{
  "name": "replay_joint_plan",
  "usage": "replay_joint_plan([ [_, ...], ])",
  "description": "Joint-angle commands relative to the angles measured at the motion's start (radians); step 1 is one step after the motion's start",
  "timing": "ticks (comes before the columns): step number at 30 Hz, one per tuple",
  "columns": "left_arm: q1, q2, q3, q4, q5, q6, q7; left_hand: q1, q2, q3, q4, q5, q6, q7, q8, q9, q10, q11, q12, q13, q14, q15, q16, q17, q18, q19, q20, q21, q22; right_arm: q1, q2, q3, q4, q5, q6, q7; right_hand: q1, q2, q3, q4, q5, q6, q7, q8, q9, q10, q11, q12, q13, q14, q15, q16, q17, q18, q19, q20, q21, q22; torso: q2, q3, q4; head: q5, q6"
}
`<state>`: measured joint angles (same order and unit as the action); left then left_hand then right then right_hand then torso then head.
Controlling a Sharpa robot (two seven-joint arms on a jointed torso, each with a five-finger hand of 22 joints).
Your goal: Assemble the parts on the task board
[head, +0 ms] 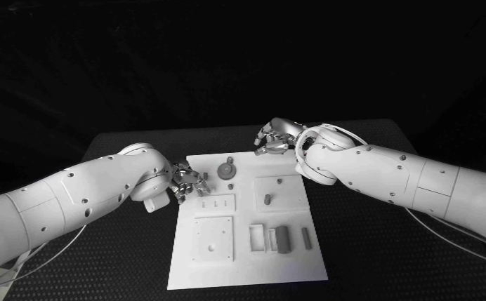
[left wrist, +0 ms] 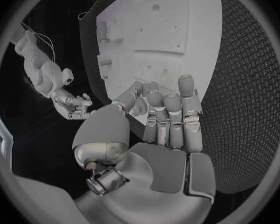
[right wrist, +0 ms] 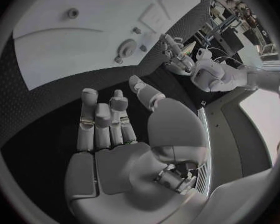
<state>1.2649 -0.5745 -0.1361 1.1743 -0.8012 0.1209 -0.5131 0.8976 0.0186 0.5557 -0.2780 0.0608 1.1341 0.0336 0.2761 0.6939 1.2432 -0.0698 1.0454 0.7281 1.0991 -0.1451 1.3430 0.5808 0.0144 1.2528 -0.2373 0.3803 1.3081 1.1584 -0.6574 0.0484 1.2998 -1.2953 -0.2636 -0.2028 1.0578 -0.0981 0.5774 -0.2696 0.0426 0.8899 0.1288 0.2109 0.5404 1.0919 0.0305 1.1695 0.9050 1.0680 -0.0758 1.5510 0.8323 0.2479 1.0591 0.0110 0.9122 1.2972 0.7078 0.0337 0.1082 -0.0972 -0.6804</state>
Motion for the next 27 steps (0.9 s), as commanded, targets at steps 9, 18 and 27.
replay_joint_plan([
  [9, 0.002, -0.028, 0.000, 0.024, 0.119, 0.049, 0.196, 0.043, 0.057, 0.017, -0.008, 0.005, -0.002, 0.003, 0.010, 0.052, 0.002, -0.005, 0.005, -0.003, -0.002, -0.004, 0.003, -0.002, -0.014, -0.002, -0.005, 0.004, 0.021, -0.007, -0.001, -0.015, 0.044, 0.069, 0.175, 0.242, 0.046, 0.042, 0.006, -0.024, 0.006, -0.065, 0.003, -0.023, -0.011, -0.017, -0.010, 0.007, 0.000, -0.011, -0.006, -0.005, 0.003, 0.014, -0.019, 0.002, -0.006, 0.007, 0.001, -0.0005, -0.0010, -0.002, 0.007],
  [18, 0.002, -0.043, 0.000, 0.034, 0.119, 0.077, 0.292, 0.040, 0.057, 0.016, -0.009, 0.004, -0.005, 0.004, 0.009, 0.054, 0.000, -0.004, 0.004, -0.004, -0.004, -0.004, 0.002, -0.003, -0.014, -0.004, -0.004, 0.003, 0.020, -0.011, 0.001, -0.059, 0.058, 0.069, 0.226, 0.268, 0.069, 0.061, -0.001, -0.024, 0.006, -0.098, -0.026, -0.032, -0.013, -0.032, -0.037, 0.005, 0.002, -0.029, -0.031, -0.005, 0.006, 0.014, -0.037, 0.009, -0.006, 0.013, 0.001, -0.0003, -0.0002, -0.002, 0.009],
  [27, 0.002, -0.049, 0.000, 0.044, 0.124, 0.084, 0.375, 0.037, 0.056, 0.015, -0.009, 0.000, -0.007, 0.005, 0.009, 0.056, -0.005, -0.003, 0.002, -0.006, -0.009, -0.004, 0.000, -0.004, -0.014, -0.008, -0.003, 0.002, 0.020, -0.016, 0.012, -0.073, 0.064, 0.069, 0.228, 0.275, 0.077, 0.070, -0.003, -0.024, 0.006, -0.146, -0.043, -0.046, -0.017, -0.041, -0.053, 0.003, 0.003, -0.042, -0.047, -0.004, 0.009, 0.014, -0.049, 0.014, -0.007, 0.018, 0.001, -0.0001, -0.0006, -0.002, 0.010],
])
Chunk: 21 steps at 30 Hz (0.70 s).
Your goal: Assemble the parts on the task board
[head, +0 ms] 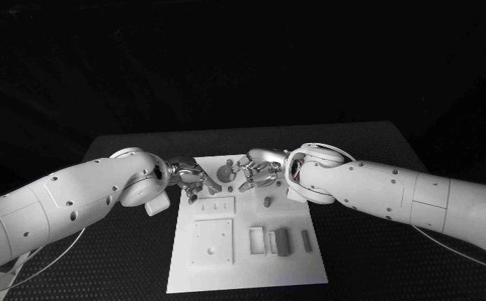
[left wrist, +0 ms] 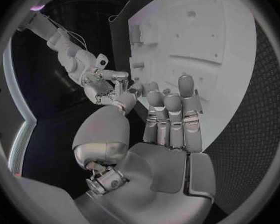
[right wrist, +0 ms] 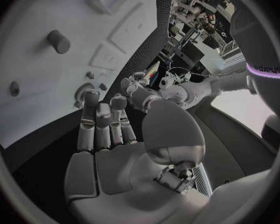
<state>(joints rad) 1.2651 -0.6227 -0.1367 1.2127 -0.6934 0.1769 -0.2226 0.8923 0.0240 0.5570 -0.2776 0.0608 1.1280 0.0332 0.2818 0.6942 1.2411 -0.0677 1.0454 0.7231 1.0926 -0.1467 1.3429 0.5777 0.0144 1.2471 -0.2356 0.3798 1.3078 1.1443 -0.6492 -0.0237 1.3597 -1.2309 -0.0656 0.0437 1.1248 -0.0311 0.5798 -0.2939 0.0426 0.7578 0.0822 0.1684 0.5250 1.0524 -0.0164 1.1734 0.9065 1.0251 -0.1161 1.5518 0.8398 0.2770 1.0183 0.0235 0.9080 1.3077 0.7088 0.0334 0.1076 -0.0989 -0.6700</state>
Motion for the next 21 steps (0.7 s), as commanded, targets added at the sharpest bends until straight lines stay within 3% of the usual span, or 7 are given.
replay_joint_plan([
  [1, 0.001, -0.001, 0.001, 0.007, 0.016, 0.030, 0.092, 0.042, 0.051, 0.014, -0.009, 0.000, -0.001, 0.006, 0.003, 0.056, -0.003, -0.005, 0.002, -0.001, -0.003, -0.003, 0.000, -0.001, -0.014, -0.002, -0.005, 0.002, 0.020, -0.003, 0.006, -0.001, 0.003, 0.005, 0.033, 0.028, 0.011, 0.004, -0.005, 0.000, 0.006, -0.016, 0.004, -0.004, -0.001, -0.002, -0.007, -0.001, 0.002, 0.000, -0.007, -0.005, 0.002, -0.015, -0.008, 0.002, -0.003, 0.007, 0.000, 0.0004, -0.0001, -0.001, 0.000],
  [6, 0.001, -0.003, 0.000, 0.013, 0.018, 0.040, 0.117, 0.042, 0.052, 0.013, -0.009, 0.000, -0.001, 0.006, 0.003, 0.057, -0.003, -0.004, 0.002, -0.001, -0.004, -0.003, 0.000, -0.001, -0.014, -0.003, -0.004, 0.002, 0.020, -0.007, 0.017, -0.010, -0.002, -0.005, 0.019, 0.024, 0.013, 0.005, -0.004, 0.000, 0.006, -0.019, 0.004, -0.004, -0.001, -0.002, -0.007, -0.001, 0.002, -0.001, -0.007, -0.004, 0.002, -0.015, -0.009, 0.002, -0.002, 0.008, 0.000, 0.0007, -0.0009, -0.002, 0.001],
  [13, 0.001, -0.003, 0.000, 0.021, 0.018, 0.065, 0.127, 0.042, 0.052, 0.013, -0.009, 0.000, -0.002, 0.006, 0.003, 0.057, -0.004, -0.004, 0.002, -0.001, -0.004, -0.003, 0.000, -0.001, -0.014, -0.004, -0.004, 0.002, 0.020, -0.010, 0.021, -0.011, -0.003, -0.011, -0.009, 0.026, 0.015, 0.004, -0.004, 0.000, 0.006, -0.029, 0.008, -0.006, -0.001, -0.002, -0.004, 0.000, 0.003, -0.002, -0.006, -0.003, 0.003, -0.015, -0.009, 0.002, -0.001, 0.009, 0.000, 0.0014, -0.0002, 0.000, 0.001],
  [21, 0.001, -0.002, 0.000, 0.020, 0.020, 0.068, 0.129, 0.041, 0.053, 0.013, -0.009, -0.001, -0.002, 0.006, 0.002, 0.058, -0.005, -0.004, 0.003, -0.001, -0.006, -0.003, -0.001, -0.001, -0.014, -0.004, -0.004, 0.002, 0.021, -0.010, 0.023, -0.011, -0.003, -0.010, 0.005, 0.034, 0.016, 0.004, -0.003, 0.001, 0.006, -0.031, 0.011, -0.006, 0.000, -0.002, -0.002, 0.000, 0.003, -0.002, -0.005, -0.002, 0.003, -0.015, -0.009, 0.002, -0.001, 0.009, 0.000, 0.0013, -0.0011, 0.001, 0.001],
])
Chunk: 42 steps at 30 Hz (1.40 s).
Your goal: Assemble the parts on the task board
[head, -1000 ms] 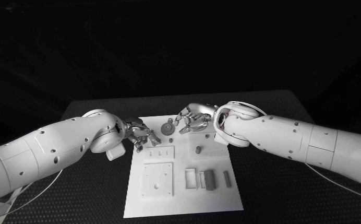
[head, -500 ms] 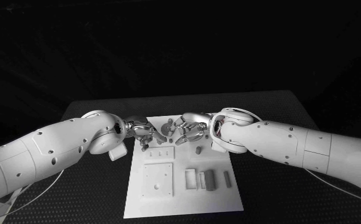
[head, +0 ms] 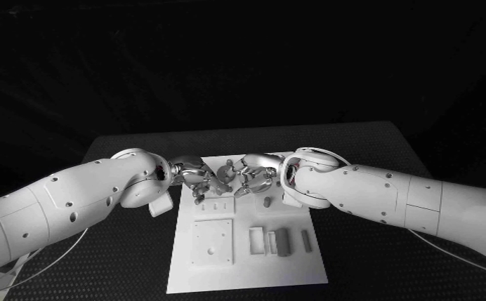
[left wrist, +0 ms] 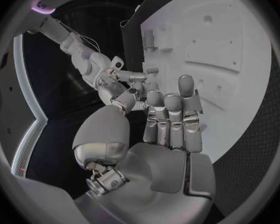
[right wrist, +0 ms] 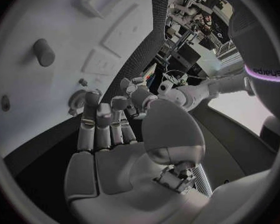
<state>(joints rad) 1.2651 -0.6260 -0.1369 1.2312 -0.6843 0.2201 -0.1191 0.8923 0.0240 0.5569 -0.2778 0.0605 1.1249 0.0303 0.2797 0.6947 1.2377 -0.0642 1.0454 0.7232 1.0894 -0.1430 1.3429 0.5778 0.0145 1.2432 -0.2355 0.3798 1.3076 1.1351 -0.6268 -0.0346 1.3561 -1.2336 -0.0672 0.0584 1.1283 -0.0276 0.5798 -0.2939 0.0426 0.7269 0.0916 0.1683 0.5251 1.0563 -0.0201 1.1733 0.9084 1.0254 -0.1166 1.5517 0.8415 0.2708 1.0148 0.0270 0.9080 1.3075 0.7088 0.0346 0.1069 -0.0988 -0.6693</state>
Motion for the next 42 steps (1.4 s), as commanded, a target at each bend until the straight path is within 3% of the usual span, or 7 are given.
replay_joint_plan([
  [1, 0.001, 0.002, 0.001, 0.001, 0.012, 0.024, 0.025, 0.041, 0.053, 0.013, -0.009, 0.000, 0.001, 0.009, 0.004, 0.057, -0.002, -0.007, 0.003, -0.002, -0.003, -0.007, -0.001, -0.001, -0.014, -0.001, -0.004, 0.002, 0.021, -0.001, 0.000, 0.000, 0.000, -0.008, 0.008, 0.020, 0.012, 0.001, -0.003, 0.001, 0.006, 0.000, 0.001, -0.005, 0.000, -0.006, 0.002, 0.000, 0.001, -0.003, -0.004, -0.002, 0.001, -0.009, -0.005, -0.002, -0.001, 0.009, 0.000, 0.0002, -0.0004, 0.001, 0.000],
  [17, 0.001, 0.003, 0.000, -0.013, 0.019, 0.015, 0.018, 0.040, 0.053, 0.012, -0.008, -0.001, 0.001, 0.010, 0.004, 0.059, -0.003, -0.007, 0.003, -0.002, -0.004, -0.007, 0.000, -0.001, -0.014, -0.001, -0.004, 0.002, 0.021, -0.003, -0.012, -0.002, 0.020, -0.020, 0.027, 0.029, 0.012, 0.005, -0.002, 0.001, 0.006, 0.022, 0.016, 0.016, 0.010, -0.007, 0.016, 0.003, 0.003, -0.004, 0.008, 0.001, 0.002, -0.009, -0.006, -0.001, 0.001, 0.011, 0.000, 0.0002, -0.0001, 0.003, -0.002],
  [42, 0.001, 0.005, 0.000, -0.030, 0.058, 0.009, 0.007, 0.037, 0.057, 0.012, -0.006, 0.000, 0.000, 0.010, 0.004, 0.060, -0.004, -0.007, 0.005, -0.002, -0.005, -0.007, 0.001, -0.001, -0.014, -0.001, -0.004, 0.003, 0.021, -0.006, -0.017, -0.004, 0.045, -0.085, 0.025, 0.036, 0.011, 0.007, -0.001, 0.001, 0.006, 0.026, 0.019, 0.019, 0.012, -0.007, 0.019, 0.003, 0.003, -0.004, 0.012, 0.002, 0.002, -0.009, -0.006, 0.000, 0.001, 0.011, 0.001, 0.0001, -0.0003, 0.006, -0.003],
])
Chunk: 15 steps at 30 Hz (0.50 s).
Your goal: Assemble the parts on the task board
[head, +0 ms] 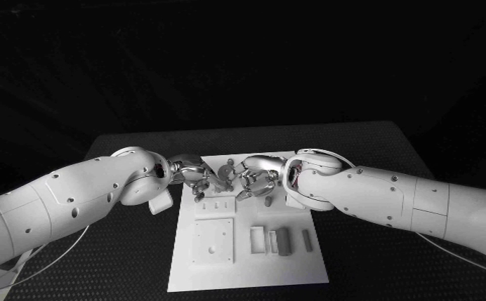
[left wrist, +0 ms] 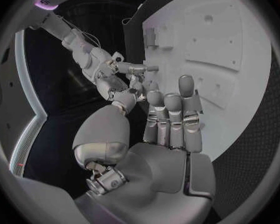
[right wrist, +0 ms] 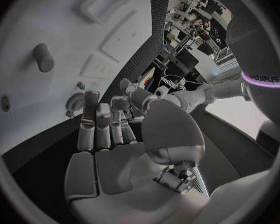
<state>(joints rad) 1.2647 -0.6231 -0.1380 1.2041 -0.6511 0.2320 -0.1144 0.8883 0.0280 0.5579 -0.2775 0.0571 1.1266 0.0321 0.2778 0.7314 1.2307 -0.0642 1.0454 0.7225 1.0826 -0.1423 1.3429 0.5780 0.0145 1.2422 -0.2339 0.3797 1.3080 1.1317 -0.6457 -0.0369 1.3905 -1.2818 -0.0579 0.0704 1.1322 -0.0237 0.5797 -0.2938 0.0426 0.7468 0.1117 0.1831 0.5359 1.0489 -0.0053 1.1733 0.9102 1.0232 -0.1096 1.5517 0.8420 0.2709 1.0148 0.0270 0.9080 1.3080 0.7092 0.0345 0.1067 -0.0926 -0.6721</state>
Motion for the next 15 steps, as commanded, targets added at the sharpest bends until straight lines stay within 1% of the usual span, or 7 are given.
replay_joint_plan([
  [1, 0.001, 0.002, 0.001, -0.003, 0.025, -0.003, 0.002, 0.041, 0.053, 0.011, -0.006, 0.003, -0.001, 0.008, 0.006, 0.024, 0.003, -0.007, 0.005, -0.001, 0.002, -0.008, 0.001, -0.001, -0.014, 0.000, -0.005, 0.003, 0.021, -0.002, 0.002, -0.002, 0.011, -0.038, 0.015, 0.024, 0.007, 0.003, -0.001, 0.001, 0.006, 0.006, -0.001, 0.005, 0.001, 0.000, 0.005, 0.003, 0.001, -0.002, 0.005, 0.002, 0.001, -0.009, -0.006, 0.000, 0.001, 0.010, 0.000, 0.0003, -0.0002, 0.000, 0.000],
  [15, 0.001, 0.004, 0.001, -0.005, 0.034, 0.005, -0.003, 0.039, 0.055, 0.010, -0.005, 0.003, -0.002, 0.008, 0.006, 0.025, 0.003, -0.007, 0.005, -0.001, 0.002, -0.008, 0.001, -0.001, -0.014, 0.000, -0.005, 0.003, 0.021, -0.003, 0.003, -0.003, 0.014, -0.039, 0.011, 0.019, 0.006, 0.002, -0.001, 0.001, 0.006, 0.005, 0.000, 0.005, 0.001, 0.000, 0.006, 0.003, 0.001, -0.002, 0.006, 0.002, 0.001, -0.009, -0.006, 0.000, 0.001, 0.010, 0.000, 0.0005, 0.0000, -0.001, 0.000],
])
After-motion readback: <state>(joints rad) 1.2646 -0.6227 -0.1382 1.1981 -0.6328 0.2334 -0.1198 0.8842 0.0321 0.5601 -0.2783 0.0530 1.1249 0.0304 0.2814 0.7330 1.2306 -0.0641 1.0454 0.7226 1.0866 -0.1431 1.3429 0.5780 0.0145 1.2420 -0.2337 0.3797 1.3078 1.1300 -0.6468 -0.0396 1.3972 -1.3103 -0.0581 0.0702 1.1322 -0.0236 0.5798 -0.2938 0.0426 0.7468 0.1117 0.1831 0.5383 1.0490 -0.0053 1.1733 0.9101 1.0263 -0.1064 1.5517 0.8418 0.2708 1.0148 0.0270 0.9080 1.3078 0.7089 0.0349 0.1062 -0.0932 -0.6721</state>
